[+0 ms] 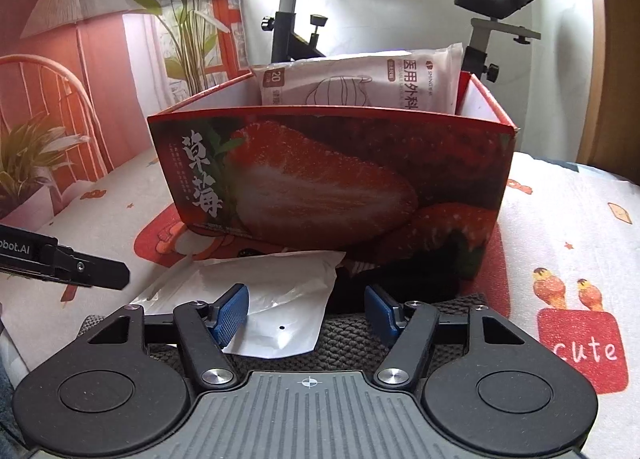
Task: Organize soft objects
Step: 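Move both grippers down to the white plastic bag on the grey towel, then close the left gripper on the white bag while the right gripper closes beside it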
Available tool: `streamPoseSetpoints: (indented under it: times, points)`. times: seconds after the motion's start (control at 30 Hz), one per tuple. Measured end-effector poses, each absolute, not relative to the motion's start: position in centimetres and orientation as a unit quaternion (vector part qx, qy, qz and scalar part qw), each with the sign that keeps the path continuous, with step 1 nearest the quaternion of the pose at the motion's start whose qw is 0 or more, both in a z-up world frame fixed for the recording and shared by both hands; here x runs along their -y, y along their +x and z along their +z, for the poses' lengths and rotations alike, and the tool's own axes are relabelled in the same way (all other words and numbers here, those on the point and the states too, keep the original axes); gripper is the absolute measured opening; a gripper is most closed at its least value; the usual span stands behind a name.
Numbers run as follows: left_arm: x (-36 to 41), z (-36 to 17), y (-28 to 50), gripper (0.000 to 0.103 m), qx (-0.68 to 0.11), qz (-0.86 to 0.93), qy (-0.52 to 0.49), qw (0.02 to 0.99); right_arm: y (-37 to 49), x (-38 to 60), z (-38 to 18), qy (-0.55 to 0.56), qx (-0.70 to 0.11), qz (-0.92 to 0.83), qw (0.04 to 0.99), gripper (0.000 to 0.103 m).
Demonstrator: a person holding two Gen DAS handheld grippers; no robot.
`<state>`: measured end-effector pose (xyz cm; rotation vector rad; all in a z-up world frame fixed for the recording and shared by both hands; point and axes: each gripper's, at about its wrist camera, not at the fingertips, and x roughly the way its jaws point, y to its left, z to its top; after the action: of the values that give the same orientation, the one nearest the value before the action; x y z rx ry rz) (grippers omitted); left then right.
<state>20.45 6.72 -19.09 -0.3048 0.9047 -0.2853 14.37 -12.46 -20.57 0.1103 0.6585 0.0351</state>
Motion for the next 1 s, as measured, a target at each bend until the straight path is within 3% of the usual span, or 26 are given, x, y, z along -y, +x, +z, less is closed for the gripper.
streamPoseSetpoints:
  times: [0.33,0.7,0.8,0.87,1.0]
  points:
    - [-4.7,-20.8,23.0,0.063,-0.453,-0.187,-0.143,0.860,15.2,12.8,-21.6,0.068,-0.337,0.041,0.938,0.053]
    - [-3.9,-22.4,24.2,0.062,-0.471,-0.220,-0.143,0.842,15.8,13.7,-21.9,0.088,-0.354,0.065,0.929,0.052]
    - [-4.0,-22.5,24.1,0.051,-0.468,-0.220,-0.140,0.844,16.0,13.7,-21.8,0.082,-0.358,0.071,0.927,0.051]
    - [-4.3,-22.6,24.0,0.045,-0.470,-0.227,-0.148,0.840,16.1,13.5,-21.7,0.076,-0.360,0.081,0.926,0.043]
    - [-3.8,-22.4,23.9,0.043,-0.467,-0.235,-0.128,0.842,16.3,13.3,-21.4,0.058,-0.366,0.097,0.924,0.040]
